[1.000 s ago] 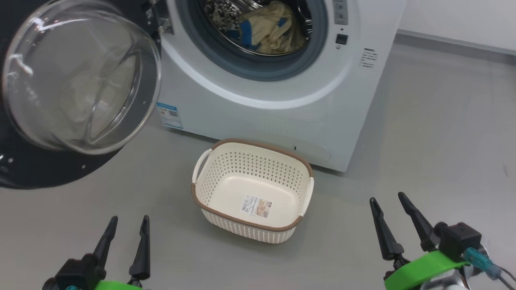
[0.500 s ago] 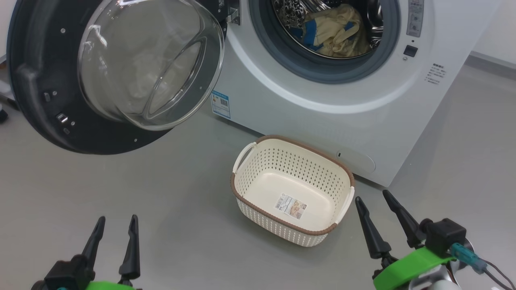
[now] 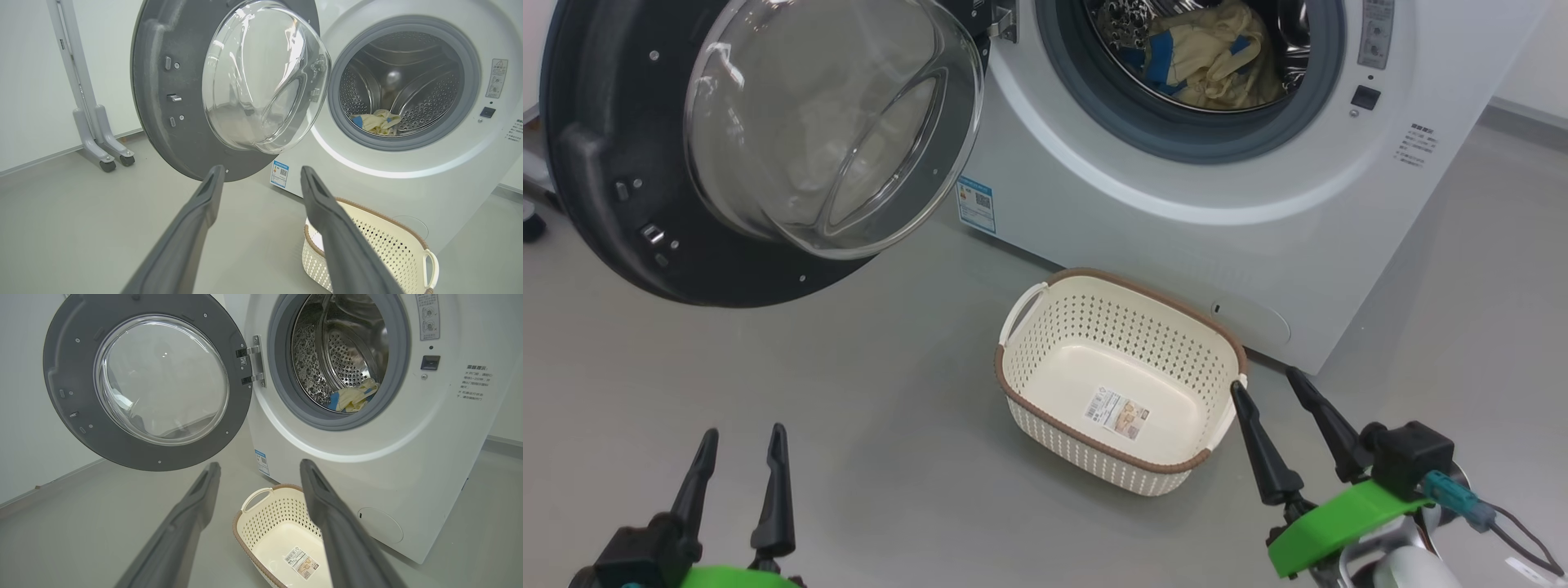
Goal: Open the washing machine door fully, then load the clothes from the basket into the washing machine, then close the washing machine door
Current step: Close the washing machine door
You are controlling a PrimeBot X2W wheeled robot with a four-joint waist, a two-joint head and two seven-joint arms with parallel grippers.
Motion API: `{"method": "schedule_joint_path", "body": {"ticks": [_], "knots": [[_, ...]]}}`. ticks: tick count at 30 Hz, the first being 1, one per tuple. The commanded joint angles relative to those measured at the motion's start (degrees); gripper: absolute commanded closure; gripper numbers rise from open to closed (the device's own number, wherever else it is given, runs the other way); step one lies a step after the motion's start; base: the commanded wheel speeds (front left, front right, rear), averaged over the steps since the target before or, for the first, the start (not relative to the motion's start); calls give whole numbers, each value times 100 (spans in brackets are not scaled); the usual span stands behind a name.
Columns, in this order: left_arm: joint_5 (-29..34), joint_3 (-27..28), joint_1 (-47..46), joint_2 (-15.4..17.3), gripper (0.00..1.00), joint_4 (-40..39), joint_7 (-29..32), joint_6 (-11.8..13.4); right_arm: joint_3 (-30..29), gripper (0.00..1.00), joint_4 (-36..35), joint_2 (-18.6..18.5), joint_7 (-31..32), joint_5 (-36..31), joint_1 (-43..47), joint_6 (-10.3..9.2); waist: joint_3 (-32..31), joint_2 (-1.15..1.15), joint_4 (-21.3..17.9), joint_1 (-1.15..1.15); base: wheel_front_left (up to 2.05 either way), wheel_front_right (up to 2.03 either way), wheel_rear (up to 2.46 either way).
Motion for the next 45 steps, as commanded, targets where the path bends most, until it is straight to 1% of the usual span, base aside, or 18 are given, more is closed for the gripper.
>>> {"method": "schedule_joint_path", "body": {"ticks": [1, 16, 32, 33, 34, 35, 39, 42, 45], "knots": [[-33, 225, -75, 97, 0, -198, -63, 21, 132, 0, -153, -82, -61, 42, -278, -2, -5, 0, -1, 0, 0, 0, 0], [-43, 187, -57, 146, 0, -215, -63, 54, 125, 0, -139, -74, -61, 58, -244, -2, -82, 0, -38, 0, 0, 0, 0], [-64, 182, -89, 133, 0, -215, -63, 109, 123, 0, -136, -98, -61, 47, -250, -2, -27, 0, -32, 0, 0, 0, 0], [-75, 174, -92, 127, 9, -210, -63, 99, 119, 0, -141, -99, -61, 41, -244, -2, -14, 0, -30, 0, 0, 0, 0], [-85, 166, -103, 123, 82, -210, -63, 90, 117, 0, -149, -104, -61, 32, -242, -2, 8, 0, -26, 0, 0, 0, 0], [-90, 157, -117, 120, 100, -217, -63, 81, 116, 0, -157, -113, -61, 22, -244, -2, 35, 0, -21, 0, 0, 0, 0], [-73, 132, -173, 132, 100, -228, -63, 72, 78, 0, -199, -140, -61, -13, -257, -2, 150, 0, 0, 0, 0, 0, 0], [-207, 226, -196, 53, 100, -242, -63, 73, 49, 0, -241, -140, -61, -61, -243, -2, 264, 0, 19, 0, 0, 0, 0], [-248, 298, -207, 51, 100, -277, -63, 56, 18, 0, -279, -144, -61, -83, -238, -2, 376, 0, 41, 0, 0, 0, 0]]}}
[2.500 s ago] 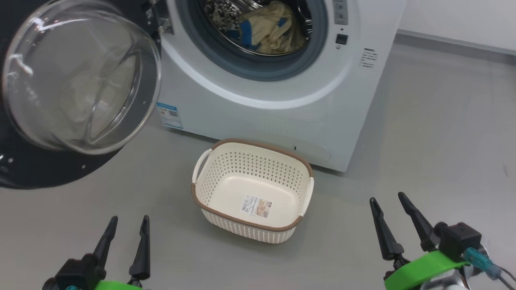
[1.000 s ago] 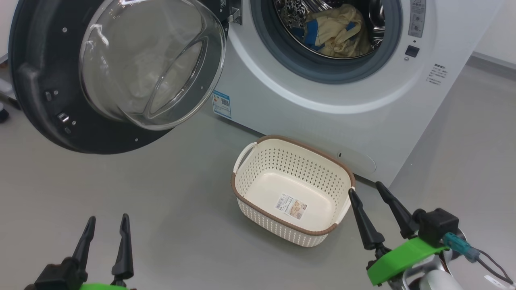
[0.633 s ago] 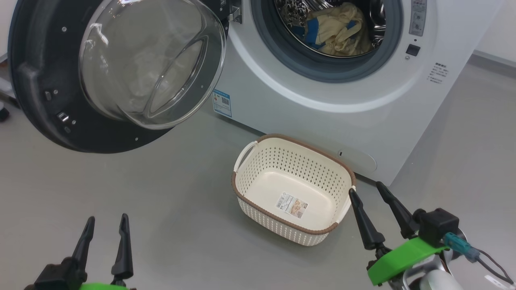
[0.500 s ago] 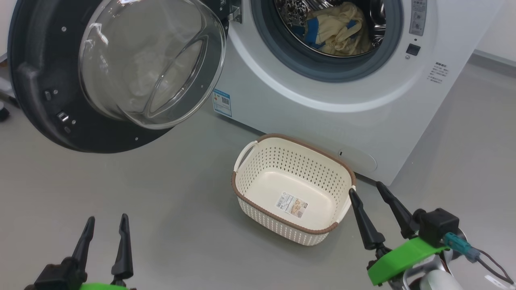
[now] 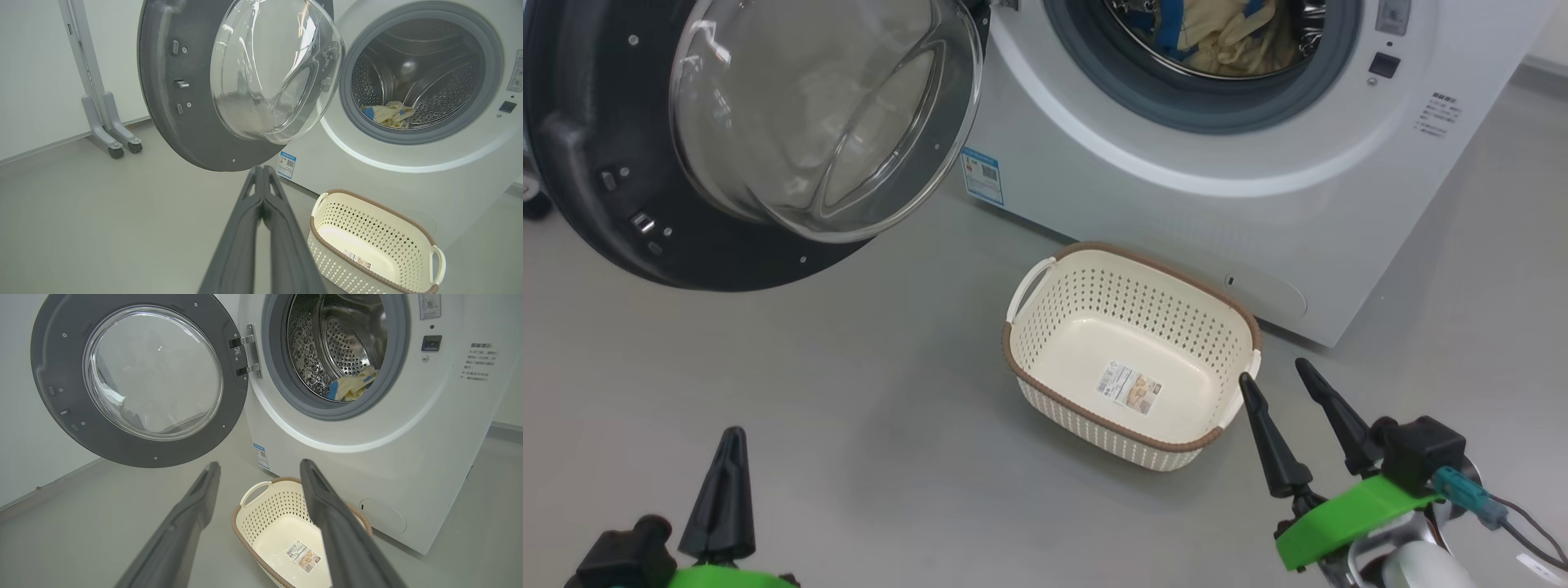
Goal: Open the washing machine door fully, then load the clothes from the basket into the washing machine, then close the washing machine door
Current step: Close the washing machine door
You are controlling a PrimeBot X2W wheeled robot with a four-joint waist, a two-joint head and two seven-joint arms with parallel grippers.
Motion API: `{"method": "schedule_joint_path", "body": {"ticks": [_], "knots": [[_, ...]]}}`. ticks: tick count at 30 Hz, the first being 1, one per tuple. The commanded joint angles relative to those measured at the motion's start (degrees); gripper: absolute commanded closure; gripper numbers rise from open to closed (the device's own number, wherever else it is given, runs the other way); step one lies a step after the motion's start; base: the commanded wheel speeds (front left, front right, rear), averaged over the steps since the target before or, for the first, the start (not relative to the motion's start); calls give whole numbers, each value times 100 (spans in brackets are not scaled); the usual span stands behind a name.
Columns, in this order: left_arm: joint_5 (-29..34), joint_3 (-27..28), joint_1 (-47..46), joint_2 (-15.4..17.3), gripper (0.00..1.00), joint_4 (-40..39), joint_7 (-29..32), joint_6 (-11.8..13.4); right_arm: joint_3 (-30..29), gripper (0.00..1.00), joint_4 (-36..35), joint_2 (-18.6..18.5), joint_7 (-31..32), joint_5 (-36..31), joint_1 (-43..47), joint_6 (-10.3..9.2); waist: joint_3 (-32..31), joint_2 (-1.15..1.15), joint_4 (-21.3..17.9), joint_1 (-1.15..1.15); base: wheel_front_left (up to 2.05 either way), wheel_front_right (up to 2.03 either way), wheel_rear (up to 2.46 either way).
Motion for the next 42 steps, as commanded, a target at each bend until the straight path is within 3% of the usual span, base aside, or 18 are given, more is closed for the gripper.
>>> {"method": "schedule_joint_path", "body": {"ticks": [1, 11, 22, 27, 33, 39, 42], "knots": [[-30, 297, -302, 62, 100, -244, -63, 2, 46, 0, -220, -122, -60, -63, -217, -2, 132, 0, 35, 0, 0, 0, 0], [-284, 1185, -561, 517, 100, -992, -63, 38, -27, 0, -490, -382, 91, -207, -407, -2, 826, 0, -8, 0, 0, 0, 0], [-1484, 2846, -1407, 1653, 100, -802, 49, -151, 29, 0, -781, -615, 380, -292, -604, -2, 1305, 0, -355, 0, 0, 0, 0], [-2831, 3696, -2197, 1845, 100, 55, 219, -248, 83, 0, -853, -652, 445, -314, -746, -2, 1446, 0, -587, 0, 0, 0, 0], [-3805, 4098, -2924, 2293, 100, 1481, 647, -371, 90, 0, -857, -655, 463, -350, -799, -2, 1497, 0, -866, 0, 0, 0, 0], [-5280, 4627, -3789, 2614, 100, 2858, 1595, -457, 94, 0, -948, -671, 498, -365, -872, -2, 1582, 0, -1179, 0, 0, 0, 0], [-5678, 4869, -4007, 2887, 100, 3590, 1939, -465, 112, 0, -995, -668, 521, -374, -902, -2, 1643, 0, -1337, 0, 0, 0, 0]]}}
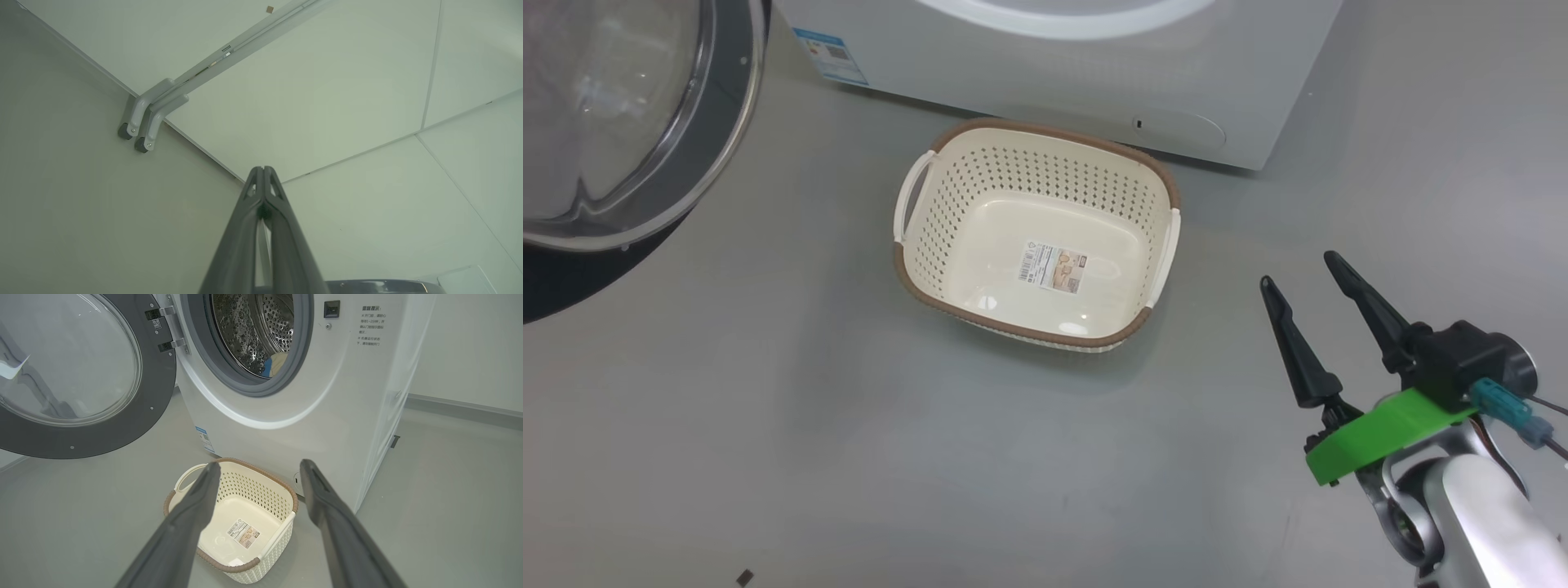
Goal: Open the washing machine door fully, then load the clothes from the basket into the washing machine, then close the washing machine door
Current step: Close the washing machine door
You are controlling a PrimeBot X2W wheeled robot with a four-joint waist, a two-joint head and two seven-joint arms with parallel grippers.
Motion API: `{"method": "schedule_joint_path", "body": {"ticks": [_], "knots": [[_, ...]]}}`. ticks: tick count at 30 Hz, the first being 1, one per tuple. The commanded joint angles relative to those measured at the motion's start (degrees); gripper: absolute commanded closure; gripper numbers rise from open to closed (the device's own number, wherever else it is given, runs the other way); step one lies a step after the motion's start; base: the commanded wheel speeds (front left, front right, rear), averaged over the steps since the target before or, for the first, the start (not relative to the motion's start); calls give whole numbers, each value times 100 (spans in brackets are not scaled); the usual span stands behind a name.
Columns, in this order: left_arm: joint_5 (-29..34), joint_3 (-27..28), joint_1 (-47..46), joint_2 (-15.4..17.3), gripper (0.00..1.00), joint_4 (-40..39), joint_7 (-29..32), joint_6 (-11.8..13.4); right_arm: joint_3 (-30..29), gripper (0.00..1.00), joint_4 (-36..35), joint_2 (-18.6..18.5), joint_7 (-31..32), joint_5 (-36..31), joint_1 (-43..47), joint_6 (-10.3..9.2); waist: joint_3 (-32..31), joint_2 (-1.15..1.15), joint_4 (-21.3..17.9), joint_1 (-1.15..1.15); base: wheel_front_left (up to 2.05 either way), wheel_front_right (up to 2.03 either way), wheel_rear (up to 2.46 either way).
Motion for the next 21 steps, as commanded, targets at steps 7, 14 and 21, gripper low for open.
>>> {"method": "schedule_joint_path", "body": {"ticks": [7, 14, 21], "knots": [[-321, 291, -232, 931, 100, 1007, 535, -52, 198, 0, -290, -106, 59, -118, -180, -2, 95, 0, -428, 0, 0, 0, 0], [-220, -5, -522, 1176, 100, 1584, 907, -58, 126, 0, -432, -52, 80, -77, -153, -2, 111, 0, -649, 0, 0, 0, 0], [-112, -202, -728, 1256, 100, 1989, 983, -69, 147, 0, -497, -28, 84, -94, -145, -2, 150, 0, -739, 0, 0, 0, 0]]}}
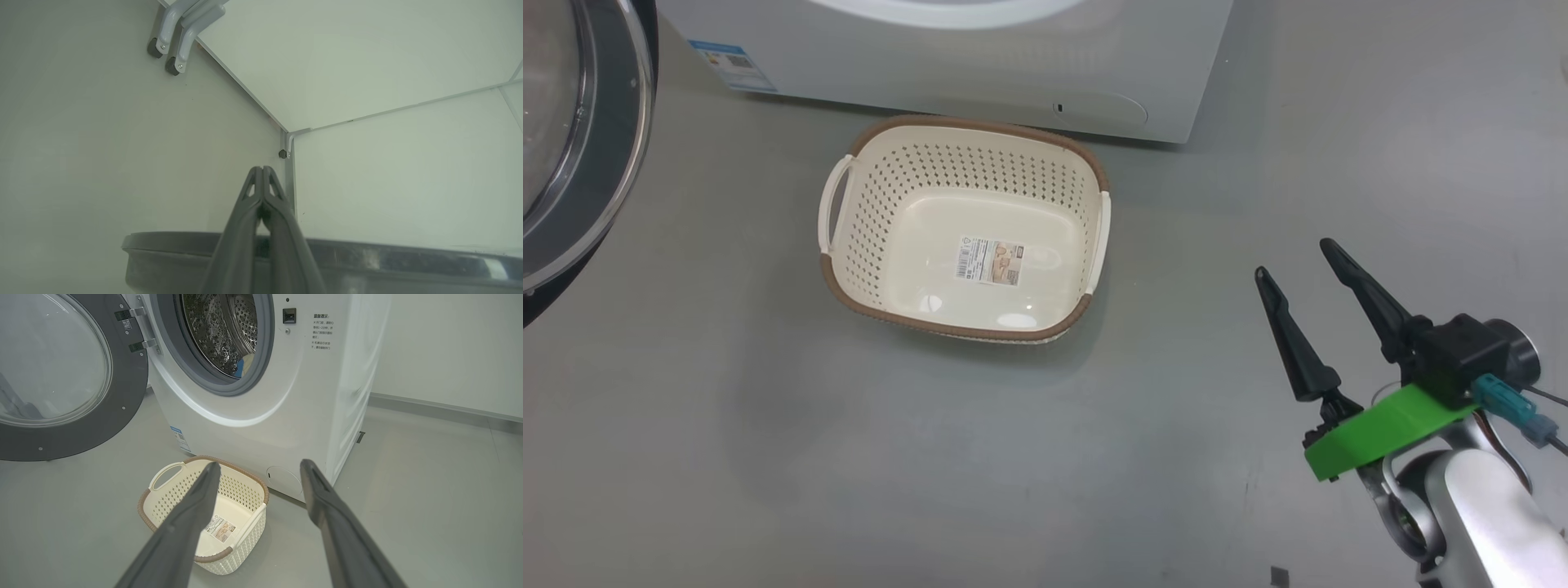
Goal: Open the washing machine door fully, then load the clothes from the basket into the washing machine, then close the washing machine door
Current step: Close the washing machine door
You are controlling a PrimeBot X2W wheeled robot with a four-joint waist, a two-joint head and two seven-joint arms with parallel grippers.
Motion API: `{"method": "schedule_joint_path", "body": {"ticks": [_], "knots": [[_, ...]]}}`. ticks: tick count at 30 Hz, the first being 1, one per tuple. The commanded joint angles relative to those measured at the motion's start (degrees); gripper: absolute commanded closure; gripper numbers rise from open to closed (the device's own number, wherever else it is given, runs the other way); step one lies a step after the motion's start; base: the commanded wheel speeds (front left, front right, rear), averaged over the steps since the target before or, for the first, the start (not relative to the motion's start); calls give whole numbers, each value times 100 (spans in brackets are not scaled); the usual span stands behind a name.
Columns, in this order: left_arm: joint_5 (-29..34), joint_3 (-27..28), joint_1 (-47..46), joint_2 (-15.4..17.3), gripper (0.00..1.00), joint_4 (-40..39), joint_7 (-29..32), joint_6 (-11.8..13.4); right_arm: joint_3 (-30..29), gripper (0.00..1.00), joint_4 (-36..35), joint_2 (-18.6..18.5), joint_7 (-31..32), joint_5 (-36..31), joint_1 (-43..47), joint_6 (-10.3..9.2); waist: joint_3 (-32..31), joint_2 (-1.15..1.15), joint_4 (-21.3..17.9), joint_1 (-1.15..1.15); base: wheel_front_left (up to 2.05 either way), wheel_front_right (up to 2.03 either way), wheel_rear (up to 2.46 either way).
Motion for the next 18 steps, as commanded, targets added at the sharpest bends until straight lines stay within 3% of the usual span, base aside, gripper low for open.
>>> {"method": "schedule_joint_path", "body": {"ticks": [1, 9, 18], "knots": [[83, -75, -69, 543, 100, -32, 79, -31, 100, 0, -226, 13, -8, -5, -74, -2, 21, 0, -9, 0, 0, 0, 0], [106, -258, -246, 479, 100, 192, 421, -40, 67, 0, -246, 8, 17, -28, -80, -2, 32, 0, 5, 0, 0, 0, 0], [-90, -378, -209, 281, 100, -205, 1125, -45, 61, 0, -216, 29, 14, -28, -81, -2, -1, 0, 25, 0, 0, 0, 0]]}}
